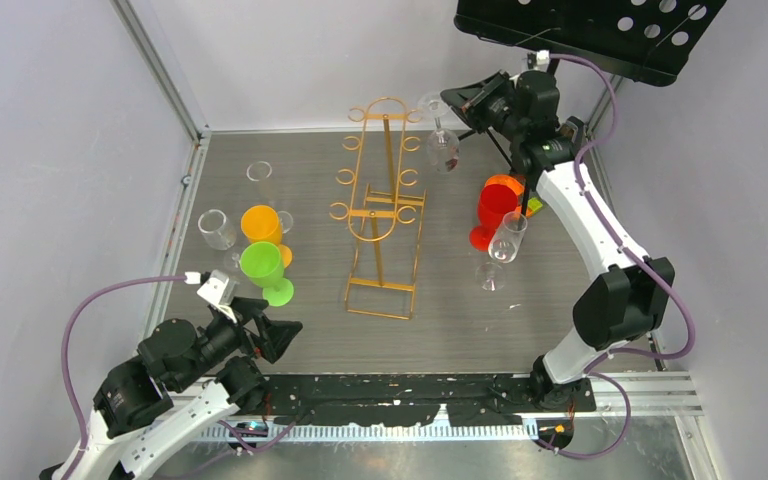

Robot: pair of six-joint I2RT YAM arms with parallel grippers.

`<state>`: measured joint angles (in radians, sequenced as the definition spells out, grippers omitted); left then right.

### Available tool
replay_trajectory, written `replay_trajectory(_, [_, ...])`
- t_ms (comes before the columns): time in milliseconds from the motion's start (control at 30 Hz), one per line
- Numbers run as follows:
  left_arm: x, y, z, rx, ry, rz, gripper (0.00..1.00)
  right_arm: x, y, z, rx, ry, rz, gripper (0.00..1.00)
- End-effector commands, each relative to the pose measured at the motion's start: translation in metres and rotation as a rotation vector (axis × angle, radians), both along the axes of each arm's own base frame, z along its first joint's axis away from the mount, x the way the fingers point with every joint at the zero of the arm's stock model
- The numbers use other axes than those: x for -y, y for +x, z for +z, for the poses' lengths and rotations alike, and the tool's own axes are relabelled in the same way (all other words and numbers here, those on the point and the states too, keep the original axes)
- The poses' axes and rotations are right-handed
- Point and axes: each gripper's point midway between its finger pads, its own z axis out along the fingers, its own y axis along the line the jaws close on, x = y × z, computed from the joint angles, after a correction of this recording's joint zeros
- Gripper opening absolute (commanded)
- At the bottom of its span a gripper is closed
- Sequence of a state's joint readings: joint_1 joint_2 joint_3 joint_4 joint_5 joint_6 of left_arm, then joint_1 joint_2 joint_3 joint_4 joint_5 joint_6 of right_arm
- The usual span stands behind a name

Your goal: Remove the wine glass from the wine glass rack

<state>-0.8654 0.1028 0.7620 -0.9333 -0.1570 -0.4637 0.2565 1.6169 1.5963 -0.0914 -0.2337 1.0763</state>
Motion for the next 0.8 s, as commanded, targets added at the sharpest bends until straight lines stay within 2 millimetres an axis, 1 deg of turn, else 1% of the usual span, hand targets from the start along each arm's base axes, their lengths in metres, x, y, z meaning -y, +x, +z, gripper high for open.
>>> replay_trajectory(0, [0.003,0.004,0.004,0.01,-0.005,0.006,0.97,0.015,-0.017,0.062,0.159,0.046,-0.042,0.06])
replay_trajectory(100, [0.003,0.004,0.004,0.011,-0.005,0.006,0.97,0.017,-0.022,0.065,0.171,0.04,-0.039,0.06])
replay_trajectory(133, [0.003,0.004,0.004,0.011,-0.005,0.009,0.97,0.017,-0.023,0.063,0.168,0.036,-0.038,0.06])
replay_trajectory(167, [0.003,0.005,0.003,0.01,-0.004,0.008,0.97,0.018,-0.027,0.066,0.178,0.033,-0.034,0.06])
replay_trajectory(200, [0.003,0.005,0.003,0.009,-0.003,0.008,0.97,0.016,-0.03,0.061,0.173,0.03,-0.024,0.06])
replay_trajectory(233, [0.003,0.005,0.003,0.01,-0.003,0.008,0.97,0.018,-0.036,0.065,0.185,0.029,-0.02,0.06])
replay_trajectory(267, [0.003,0.005,0.003,0.01,-0.003,0.009,0.97,0.017,-0.038,0.057,0.17,0.022,-0.012,0.06])
replay_trajectory(300, [0.003,0.005,0.004,0.011,-0.004,0.008,0.97,0.018,-0.047,0.066,0.201,0.026,-0.007,0.06])
replay_trajectory(333, [0.003,0.005,0.003,0.01,-0.003,0.008,0.97,0.017,-0.051,0.062,0.205,0.025,0.003,0.06])
replay_trajectory(367, [0.002,0.005,0.004,0.01,-0.003,0.01,0.97,0.019,-0.059,0.068,0.225,0.024,0.01,0.06])
replay_trajectory(400, [0.003,0.005,0.004,0.01,-0.003,0.01,0.98,0.018,-0.064,0.062,0.221,0.02,0.023,0.06])
replay_trajectory(433, [0.003,0.005,0.004,0.01,-0.003,0.01,0.98,0.019,-0.073,0.067,0.24,0.02,0.031,0.06])
replay_trajectory(467, [0.002,0.005,0.004,0.009,-0.004,0.011,0.98,0.018,-0.078,0.061,0.234,0.017,0.048,0.06])
replay_trajectory(500, [0.002,0.005,0.004,0.008,-0.003,0.012,0.98,0.019,-0.088,0.066,0.253,0.019,0.056,0.06])
replay_trajectory(533, [0.002,0.005,0.004,0.009,-0.003,0.013,0.98,0.018,-0.092,0.057,0.24,0.014,0.069,0.06])
replay_trajectory(567, [0.002,0.005,0.004,0.009,-0.002,0.014,0.98,0.019,-0.103,0.063,0.26,0.017,0.076,0.06])
replay_trajectory(600, [0.001,0.005,0.004,0.008,-0.002,0.017,0.97,0.019,-0.107,0.056,0.251,0.014,0.086,0.06])
replay_trajectory(667, [0.0,0.006,0.005,0.011,-0.003,0.029,0.98,0.022,-0.13,0.059,0.279,0.012,0.101,0.06])
replay_trajectory(700, [-0.001,0.007,0.005,0.013,-0.004,0.031,0.99,0.022,-0.134,0.051,0.268,0.007,0.105,0.06])
replay_trajectory(733, [-0.001,0.006,0.006,0.013,-0.005,0.031,1.0,0.024,-0.147,0.057,0.291,0.006,0.114,0.06])
replay_trajectory(767, [-0.001,0.006,0.006,0.012,-0.005,0.03,1.0,0.024,-0.152,0.049,0.282,0.001,0.122,0.06])
